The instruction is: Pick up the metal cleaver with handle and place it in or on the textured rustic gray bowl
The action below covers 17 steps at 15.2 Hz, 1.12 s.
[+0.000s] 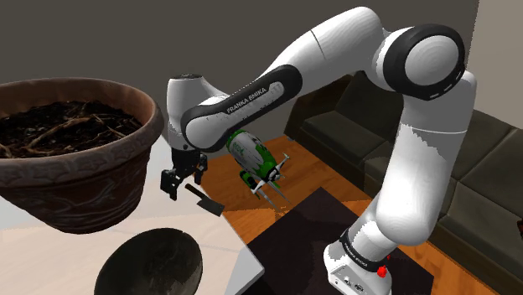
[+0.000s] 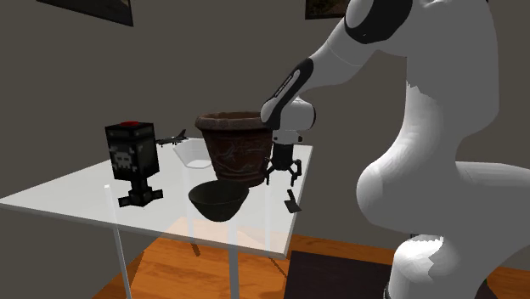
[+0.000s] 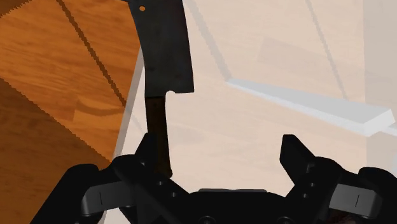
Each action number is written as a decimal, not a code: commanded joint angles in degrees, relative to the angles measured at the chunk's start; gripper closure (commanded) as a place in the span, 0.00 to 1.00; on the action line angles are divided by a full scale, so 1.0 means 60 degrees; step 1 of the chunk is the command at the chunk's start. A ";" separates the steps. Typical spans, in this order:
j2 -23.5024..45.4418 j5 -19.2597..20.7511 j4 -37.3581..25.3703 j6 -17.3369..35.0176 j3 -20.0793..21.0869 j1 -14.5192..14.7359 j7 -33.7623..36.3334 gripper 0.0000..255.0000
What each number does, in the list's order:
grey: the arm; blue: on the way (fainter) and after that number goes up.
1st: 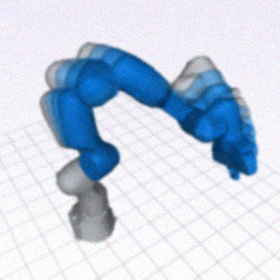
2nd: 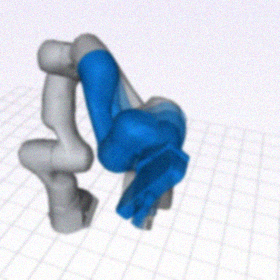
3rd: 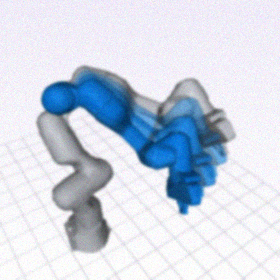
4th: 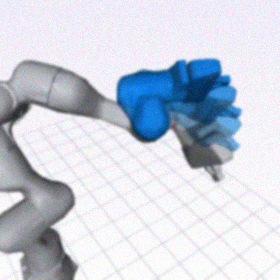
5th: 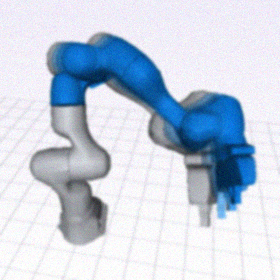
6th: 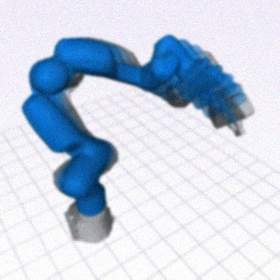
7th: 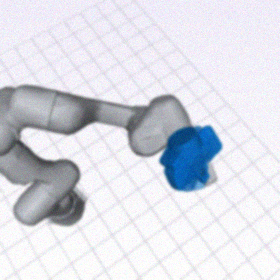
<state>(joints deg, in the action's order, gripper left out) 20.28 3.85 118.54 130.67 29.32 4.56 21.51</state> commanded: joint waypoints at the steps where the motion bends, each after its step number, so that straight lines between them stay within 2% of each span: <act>1: 0.0451 -0.0002 0.0071 -0.0147 -0.0006 0.0089 0.0012 0.00; 6: 0.0445 -0.0019 0.0071 -0.0146 -0.0036 0.0118 0.0000 0.00; 7: 0.0496 0.0019 0.0071 -0.0095 -0.0045 0.0166 0.0057 1.00; 9: 0.0503 0.0028 0.0062 -0.0095 -0.0037 0.0207 0.0119 1.00; 11: 0.0301 -0.0032 0.0757 0.0428 0.0031 0.0205 0.0188 1.00; 16: -0.0103 -0.0240 0.1132 0.0513 0.0157 0.0079 0.0088 1.00; 17: -0.0103 -0.0240 0.1132 0.0513 0.0157 0.0079 0.0088 0.00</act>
<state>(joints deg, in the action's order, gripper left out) 19.66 2.41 125.33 133.74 30.27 5.04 22.04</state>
